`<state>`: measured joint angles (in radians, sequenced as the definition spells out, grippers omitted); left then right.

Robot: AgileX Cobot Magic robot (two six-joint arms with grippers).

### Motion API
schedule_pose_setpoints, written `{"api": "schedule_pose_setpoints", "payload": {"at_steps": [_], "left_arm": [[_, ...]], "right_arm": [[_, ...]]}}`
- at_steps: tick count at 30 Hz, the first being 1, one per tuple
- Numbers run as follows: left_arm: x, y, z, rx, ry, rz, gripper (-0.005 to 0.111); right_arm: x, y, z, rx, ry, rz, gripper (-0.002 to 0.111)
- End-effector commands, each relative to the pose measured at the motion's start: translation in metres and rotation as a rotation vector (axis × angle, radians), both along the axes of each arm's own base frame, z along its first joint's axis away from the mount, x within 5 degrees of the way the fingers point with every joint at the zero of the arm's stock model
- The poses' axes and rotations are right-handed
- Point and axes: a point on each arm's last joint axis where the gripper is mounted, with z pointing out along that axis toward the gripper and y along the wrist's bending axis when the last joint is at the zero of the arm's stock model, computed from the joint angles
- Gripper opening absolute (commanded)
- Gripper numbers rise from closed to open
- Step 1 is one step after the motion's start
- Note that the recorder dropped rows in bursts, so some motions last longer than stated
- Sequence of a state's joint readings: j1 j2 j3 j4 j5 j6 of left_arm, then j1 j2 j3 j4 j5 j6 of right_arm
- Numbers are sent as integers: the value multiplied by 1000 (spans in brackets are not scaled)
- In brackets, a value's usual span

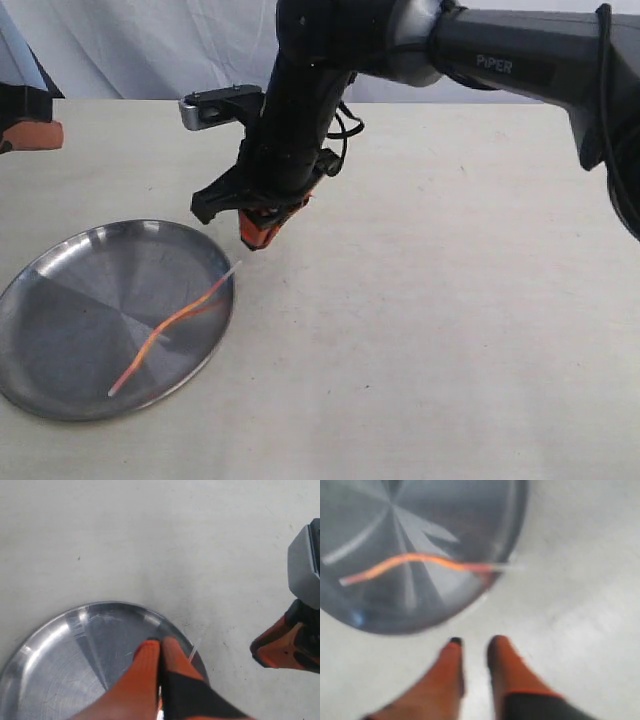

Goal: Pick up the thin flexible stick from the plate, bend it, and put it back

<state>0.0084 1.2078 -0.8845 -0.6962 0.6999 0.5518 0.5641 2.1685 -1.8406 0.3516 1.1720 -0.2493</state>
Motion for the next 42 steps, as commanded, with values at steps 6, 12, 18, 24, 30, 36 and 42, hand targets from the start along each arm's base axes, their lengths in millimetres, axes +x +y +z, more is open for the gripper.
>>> {"api": "schedule_pose_setpoints", "payload": {"at_steps": [6, 12, 18, 24, 30, 36, 42], "left_arm": [[-78, 2, 53, 4, -343, 40, 0], [-128, 2, 56, -26, -500, 67, 0], [-131, 2, 57, -23, -509, 62, 0], [-131, 2, 57, -23, -509, 62, 0], [-131, 3, 56, -6, -511, 63, 0], [-131, 4, 55, 20, -510, 60, 0], [-131, 4, 55, 22, -509, 59, 0]], "right_arm": [[-72, -46, 104, 141, -320, -66, 1], [-182, -125, 122, 368, -700, -202, 1], [-237, -157, 124, 479, -697, -234, 1], [-246, -165, 134, 491, -775, -208, 1], [-259, -201, 147, 478, -991, -333, 1], [-288, -250, 113, 372, -1152, -709, 1], [-310, -259, 76, 297, -1193, -811, 1]]}}
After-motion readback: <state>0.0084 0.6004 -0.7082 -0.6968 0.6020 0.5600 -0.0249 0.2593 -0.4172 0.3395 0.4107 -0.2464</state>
